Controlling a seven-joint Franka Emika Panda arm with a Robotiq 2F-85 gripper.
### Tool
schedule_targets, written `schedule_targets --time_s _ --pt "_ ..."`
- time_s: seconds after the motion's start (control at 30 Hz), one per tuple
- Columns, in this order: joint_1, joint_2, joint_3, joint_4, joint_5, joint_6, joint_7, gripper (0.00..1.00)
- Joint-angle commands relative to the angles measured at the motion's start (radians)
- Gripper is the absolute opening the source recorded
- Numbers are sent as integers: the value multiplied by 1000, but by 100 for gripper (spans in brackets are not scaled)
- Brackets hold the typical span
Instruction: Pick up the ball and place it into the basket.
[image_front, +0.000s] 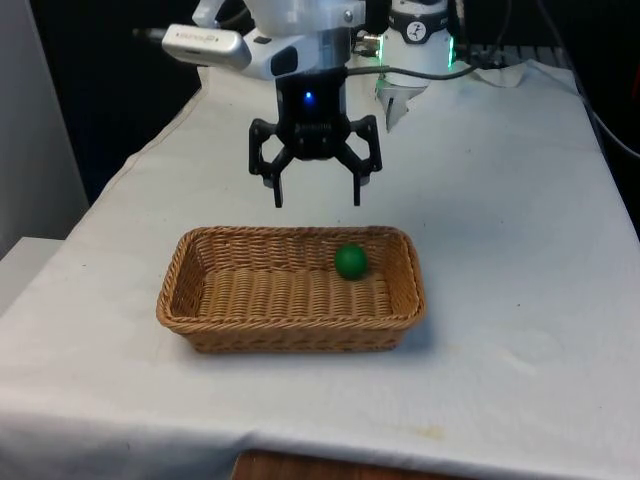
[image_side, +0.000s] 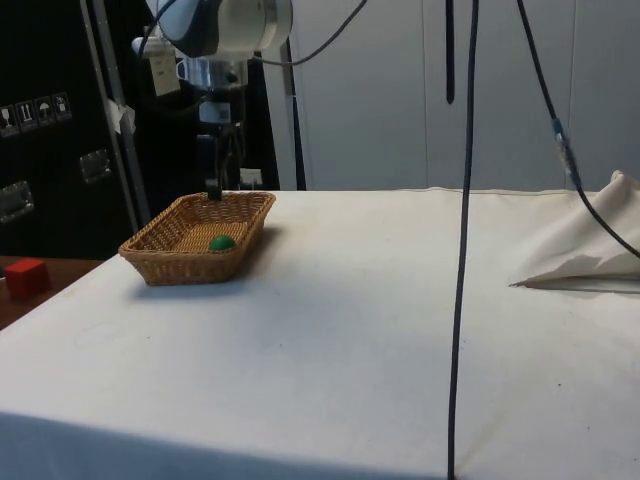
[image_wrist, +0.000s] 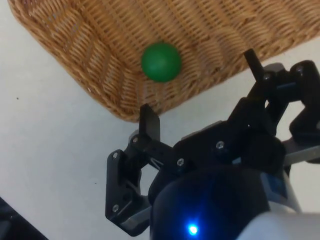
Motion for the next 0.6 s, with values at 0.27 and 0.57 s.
schedule_targets --time_s 0.27,0.57 --pt "20 -64 -15 -69 -49 4 18 100" --pt "23 -118 -17 -119 -94 3 37 100"
